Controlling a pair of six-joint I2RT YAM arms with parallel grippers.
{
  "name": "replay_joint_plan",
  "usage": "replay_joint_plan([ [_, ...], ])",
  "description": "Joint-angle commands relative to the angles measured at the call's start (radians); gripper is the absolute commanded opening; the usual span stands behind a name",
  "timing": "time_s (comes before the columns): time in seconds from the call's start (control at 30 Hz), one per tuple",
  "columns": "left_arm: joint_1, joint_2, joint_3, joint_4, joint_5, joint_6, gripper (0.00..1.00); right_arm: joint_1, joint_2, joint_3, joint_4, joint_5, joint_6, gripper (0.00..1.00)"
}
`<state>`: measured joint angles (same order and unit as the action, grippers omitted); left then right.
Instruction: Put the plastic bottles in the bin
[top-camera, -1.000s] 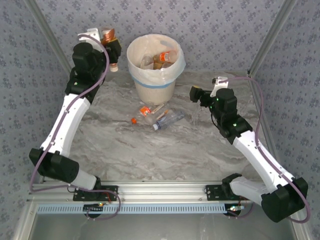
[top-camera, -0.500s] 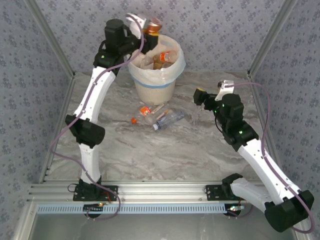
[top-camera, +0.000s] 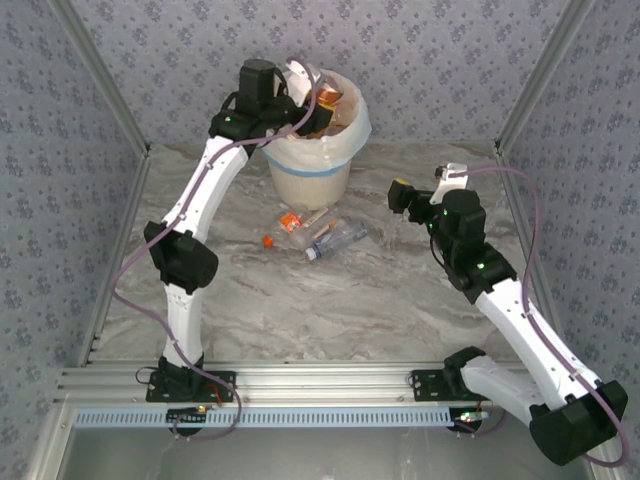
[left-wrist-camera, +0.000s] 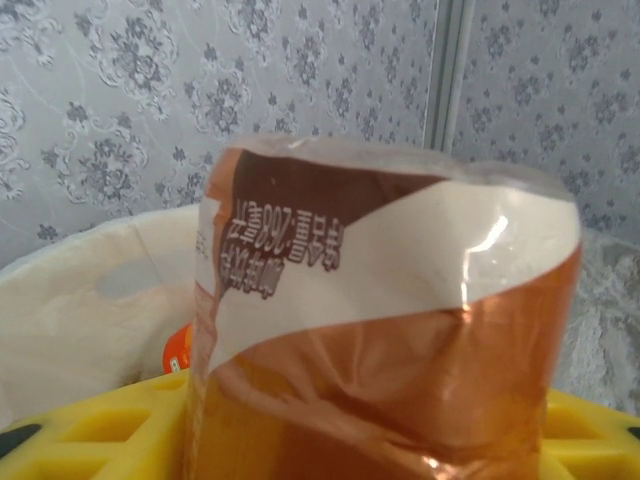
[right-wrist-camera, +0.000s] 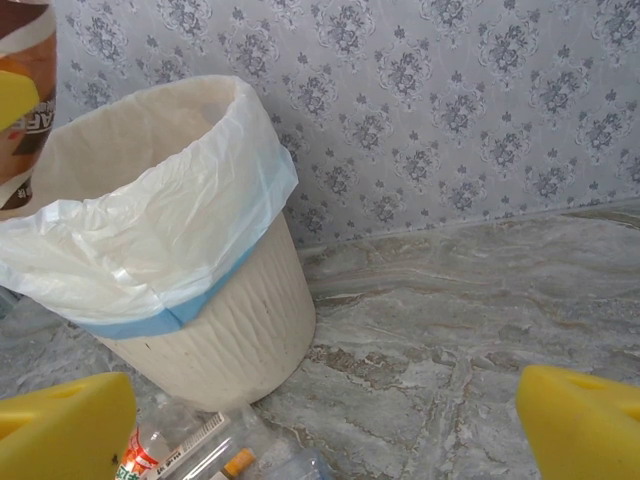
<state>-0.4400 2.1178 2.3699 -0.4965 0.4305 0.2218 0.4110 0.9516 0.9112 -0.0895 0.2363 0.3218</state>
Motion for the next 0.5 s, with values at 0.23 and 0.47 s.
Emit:
replay_joint_plan([
  [0.23,-0.003,-0.022,-0.015,0.017,0.06,-0.028,0.96,0.003,0.007,0.011,-0.018,0.016,-0.018,1.0],
  [0.47,0.003,-0.103,-0.053,-0.014,0.076,-0.056,0.99,0.003,0.048,0.013,-0.012,-0.014,-0.026,1.0],
])
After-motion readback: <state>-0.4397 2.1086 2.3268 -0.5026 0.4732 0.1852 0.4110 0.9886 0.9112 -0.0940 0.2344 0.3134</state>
